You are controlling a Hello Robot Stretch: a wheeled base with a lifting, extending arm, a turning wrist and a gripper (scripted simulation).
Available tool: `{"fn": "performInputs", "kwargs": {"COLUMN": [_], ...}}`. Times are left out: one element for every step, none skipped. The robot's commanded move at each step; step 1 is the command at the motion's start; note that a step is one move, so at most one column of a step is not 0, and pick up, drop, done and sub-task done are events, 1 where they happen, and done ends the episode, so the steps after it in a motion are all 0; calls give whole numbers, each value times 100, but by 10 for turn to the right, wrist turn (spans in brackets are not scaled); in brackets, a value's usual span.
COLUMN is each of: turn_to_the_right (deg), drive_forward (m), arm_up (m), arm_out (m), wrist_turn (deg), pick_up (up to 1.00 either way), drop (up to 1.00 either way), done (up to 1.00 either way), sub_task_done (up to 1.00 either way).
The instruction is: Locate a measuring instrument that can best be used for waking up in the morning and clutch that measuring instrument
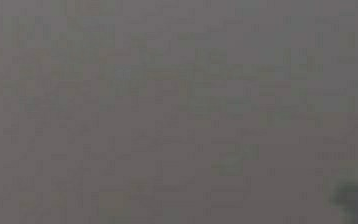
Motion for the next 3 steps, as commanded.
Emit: {"fn": "performInputs", "kwargs": {"turn_to_the_right": [0, 0, 0], "drive_forward": [0, 0, 0], "arm_up": [0, 0, 0], "arm_out": [0, 0, 0], "wrist_turn": [450, 450, 450], "pick_up": [0, 0, 0], "drop": [0, 0, 0], "done": [0, 0, 0], "sub_task_done": [0, 0, 0]}}
